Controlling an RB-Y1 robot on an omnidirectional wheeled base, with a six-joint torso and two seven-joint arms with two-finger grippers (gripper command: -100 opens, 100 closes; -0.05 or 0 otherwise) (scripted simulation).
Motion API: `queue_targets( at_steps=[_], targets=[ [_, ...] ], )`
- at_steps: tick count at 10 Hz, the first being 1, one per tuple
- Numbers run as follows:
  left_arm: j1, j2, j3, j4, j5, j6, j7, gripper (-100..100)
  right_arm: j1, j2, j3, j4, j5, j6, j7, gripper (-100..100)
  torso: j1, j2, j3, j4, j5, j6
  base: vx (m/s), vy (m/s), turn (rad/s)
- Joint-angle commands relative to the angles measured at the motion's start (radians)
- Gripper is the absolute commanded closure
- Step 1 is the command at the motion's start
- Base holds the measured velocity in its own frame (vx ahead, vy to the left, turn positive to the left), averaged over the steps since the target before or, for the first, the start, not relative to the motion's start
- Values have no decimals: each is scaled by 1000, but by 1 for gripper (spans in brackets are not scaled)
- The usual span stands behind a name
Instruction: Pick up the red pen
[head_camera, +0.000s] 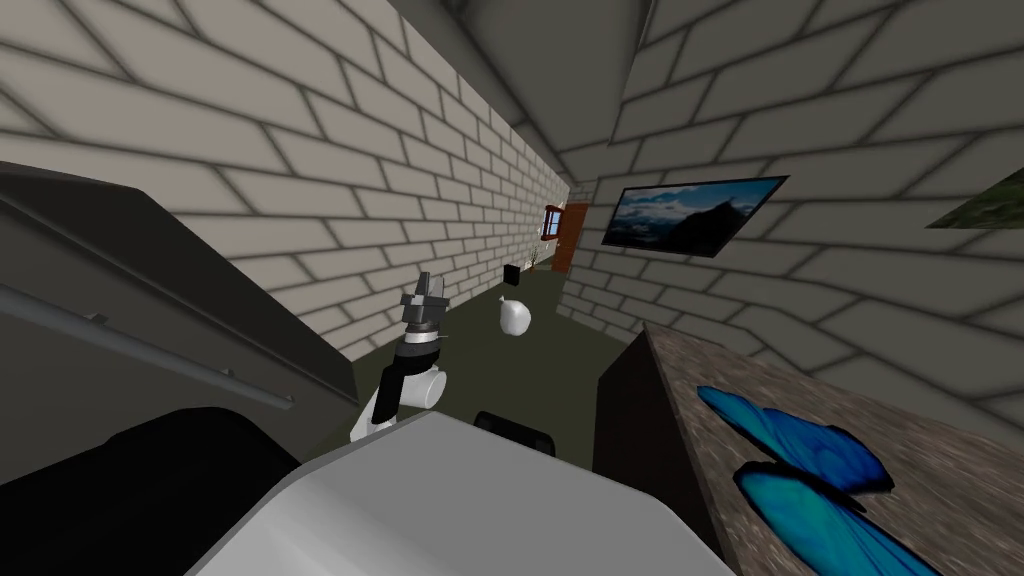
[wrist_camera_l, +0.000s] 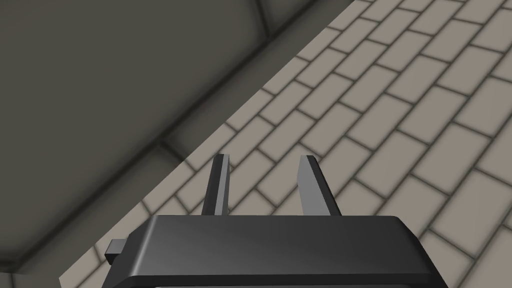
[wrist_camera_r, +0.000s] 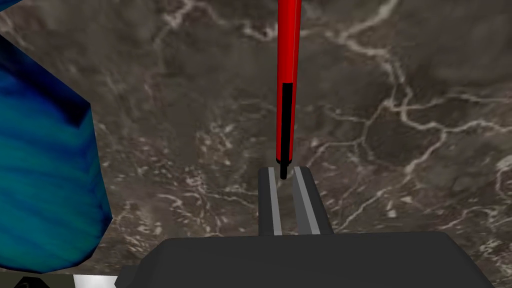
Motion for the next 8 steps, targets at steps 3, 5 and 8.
queue_targets(
  at_steps=[3, 5, 8],
  targets=[
    [0, 0, 0, 0, 0, 0, 0, 0, 34, 15, -48, -18, 21, -17, 33, 100, -1, -2, -1, -1, 0, 2, 69, -28, -210],
    [0, 0, 0, 0, 0, 0, 0, 0, 77, 35, -107, -39, 53, -38, 78, 100, -2, -10, -5, -2, -1, 1, 200, -27, -298],
    [0, 0, 0, 0, 0, 0, 0, 0, 142, 65, -197, -70, 101, -69, 145, 100, 0, -14, -8, -3, 0, 0, 215, 3, -318]
  ],
)
